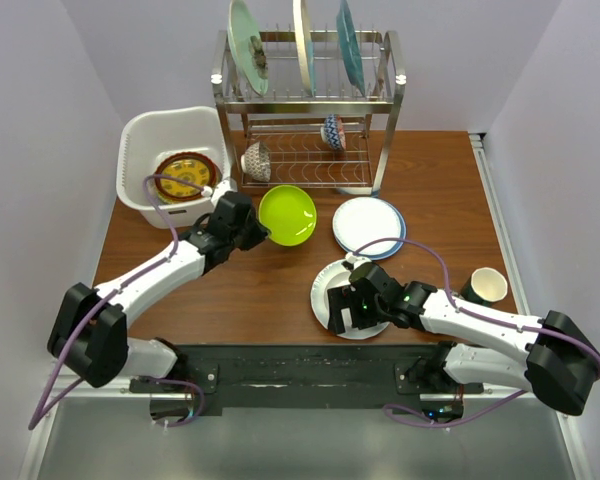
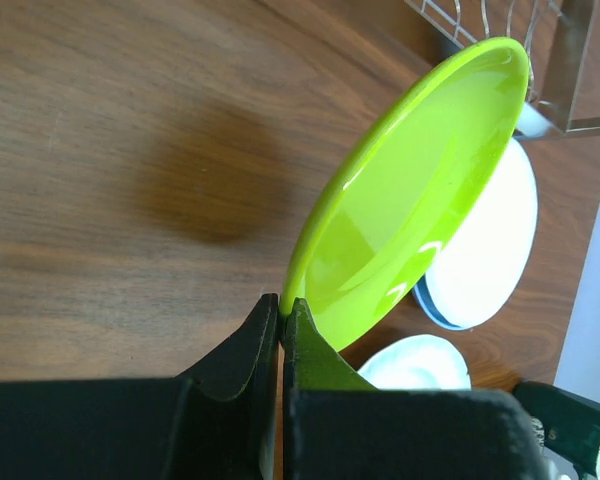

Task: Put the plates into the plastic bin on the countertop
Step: Place the plate in the plastic bin.

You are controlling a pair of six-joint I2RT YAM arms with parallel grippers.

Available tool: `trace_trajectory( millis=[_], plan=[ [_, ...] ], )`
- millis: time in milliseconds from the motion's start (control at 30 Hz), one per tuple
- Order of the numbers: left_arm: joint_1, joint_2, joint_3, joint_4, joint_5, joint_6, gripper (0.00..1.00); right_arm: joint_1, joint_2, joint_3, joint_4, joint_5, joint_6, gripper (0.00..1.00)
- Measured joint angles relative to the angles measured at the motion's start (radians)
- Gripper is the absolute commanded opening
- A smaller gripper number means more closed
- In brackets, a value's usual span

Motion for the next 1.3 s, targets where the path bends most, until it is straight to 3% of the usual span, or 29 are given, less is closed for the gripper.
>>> trace_trajectory(
  millis=[367,767,1300],
  plan=[
    [0.069,-0.077,0.022,-0.072,-0.012,0.041,0.0,0.0,0.0,0.0,0.0,0.0,0.0,0.99],
    [0.299,-0.187,0.075,-0.147,0.044,0.133,0.0,0.0,0.0,0.0,0.0,0.0,0.0,0.99],
    [0.639,-0.197,0.124,-0.154,0.248,0.202,0.0,0.0,0.0,0.0,-0.001,0.0,0.0,0.99]
  ],
)
